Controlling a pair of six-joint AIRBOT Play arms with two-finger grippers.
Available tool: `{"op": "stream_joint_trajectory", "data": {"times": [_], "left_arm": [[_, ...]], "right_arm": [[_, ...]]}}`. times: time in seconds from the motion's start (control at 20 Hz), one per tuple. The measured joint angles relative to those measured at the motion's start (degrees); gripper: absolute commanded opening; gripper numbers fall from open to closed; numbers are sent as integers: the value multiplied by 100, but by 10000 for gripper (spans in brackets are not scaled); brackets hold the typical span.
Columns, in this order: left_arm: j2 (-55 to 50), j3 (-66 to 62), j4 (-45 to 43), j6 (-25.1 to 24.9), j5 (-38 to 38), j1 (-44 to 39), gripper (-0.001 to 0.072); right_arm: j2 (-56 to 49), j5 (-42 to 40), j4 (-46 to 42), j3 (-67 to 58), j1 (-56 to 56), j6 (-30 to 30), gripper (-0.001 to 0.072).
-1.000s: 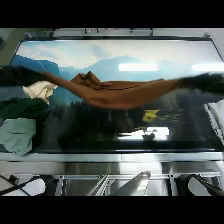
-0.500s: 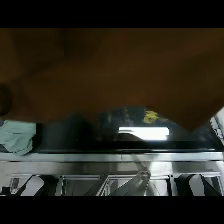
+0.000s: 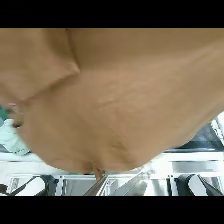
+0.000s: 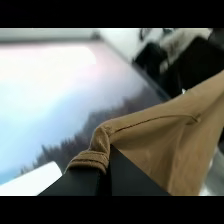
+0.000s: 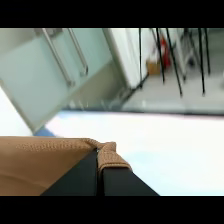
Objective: Fold the shirts.
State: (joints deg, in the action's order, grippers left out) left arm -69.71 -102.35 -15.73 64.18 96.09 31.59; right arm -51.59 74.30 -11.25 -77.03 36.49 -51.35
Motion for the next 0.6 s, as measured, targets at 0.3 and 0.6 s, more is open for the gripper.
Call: {"op": "stream_joint_trajectory", "data": {"times": [0.3,0.6], "left_arm": [[-2739,-597,-1633,-245,-673,-1943,20],[-4977,-1694,-1611,-74,-1314,-2275,20]], "right_arm": [[-1786,-994,-837,1244,-1051,205,15],[-3947,-1366,468,1281,-1235,1231,16]]}}
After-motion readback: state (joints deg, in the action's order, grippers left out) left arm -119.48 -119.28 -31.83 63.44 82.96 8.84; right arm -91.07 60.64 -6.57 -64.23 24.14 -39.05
